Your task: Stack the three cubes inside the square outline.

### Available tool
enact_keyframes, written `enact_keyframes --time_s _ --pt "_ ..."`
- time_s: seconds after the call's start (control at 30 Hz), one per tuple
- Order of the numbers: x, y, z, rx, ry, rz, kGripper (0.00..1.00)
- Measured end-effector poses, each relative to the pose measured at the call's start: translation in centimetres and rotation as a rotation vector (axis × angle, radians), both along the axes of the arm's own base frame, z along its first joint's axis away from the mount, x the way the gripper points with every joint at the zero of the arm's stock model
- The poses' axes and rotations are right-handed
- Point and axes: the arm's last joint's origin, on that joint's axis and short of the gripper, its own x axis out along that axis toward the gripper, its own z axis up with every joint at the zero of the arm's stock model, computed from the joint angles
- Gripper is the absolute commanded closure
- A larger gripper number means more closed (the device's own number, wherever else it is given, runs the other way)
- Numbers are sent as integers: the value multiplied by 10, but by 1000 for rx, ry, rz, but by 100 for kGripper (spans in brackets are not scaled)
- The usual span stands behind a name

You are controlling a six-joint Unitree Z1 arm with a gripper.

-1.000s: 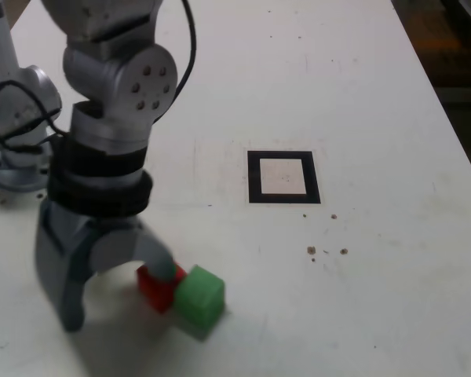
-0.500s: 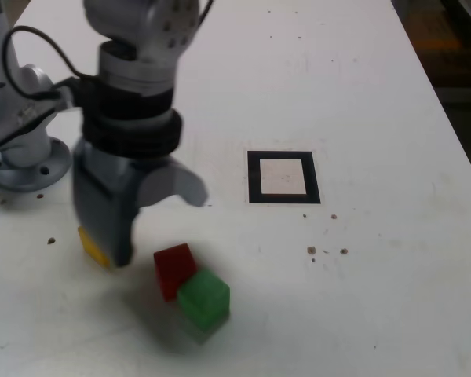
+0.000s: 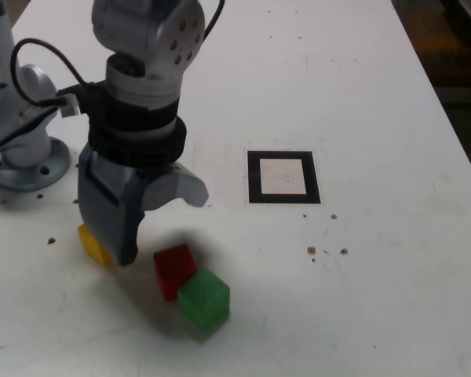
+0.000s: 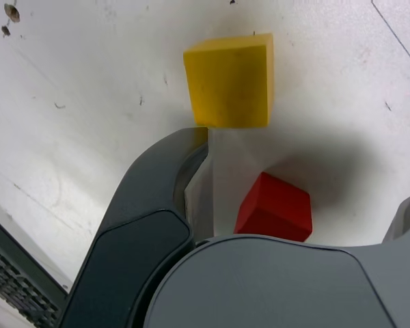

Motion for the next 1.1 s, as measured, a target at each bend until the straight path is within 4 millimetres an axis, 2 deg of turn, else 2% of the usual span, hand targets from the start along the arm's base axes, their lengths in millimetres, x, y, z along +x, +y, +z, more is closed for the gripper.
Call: enact_keyframes --time_s 0.27,0.53,1.1 --pt "3 -5 -4 -1 4 -7 2" --pt "23 -19 -15 0 5 -21 4" --pt "31 -23 -33 29 -12 -28 22"
